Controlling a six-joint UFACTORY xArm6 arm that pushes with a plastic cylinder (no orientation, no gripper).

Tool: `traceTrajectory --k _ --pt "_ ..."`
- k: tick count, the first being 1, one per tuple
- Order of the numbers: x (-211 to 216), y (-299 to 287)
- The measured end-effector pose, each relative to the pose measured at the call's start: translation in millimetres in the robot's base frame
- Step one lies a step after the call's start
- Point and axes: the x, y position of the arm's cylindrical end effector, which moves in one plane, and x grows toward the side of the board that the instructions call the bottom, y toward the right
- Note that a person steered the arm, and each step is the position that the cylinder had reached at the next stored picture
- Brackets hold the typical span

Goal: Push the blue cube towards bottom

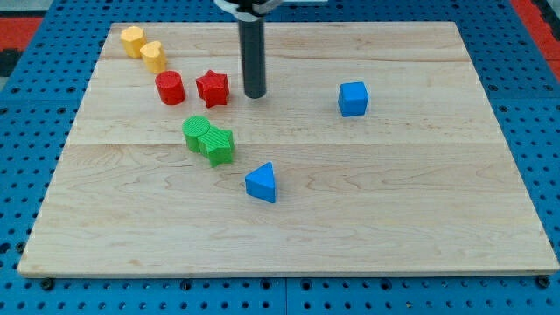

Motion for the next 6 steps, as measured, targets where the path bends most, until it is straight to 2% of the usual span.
traceTrajectory --k 2,3,4,6 --pt "0 -58" --pt "-13 -15" --pt "-33 82" --pt "-12 158"
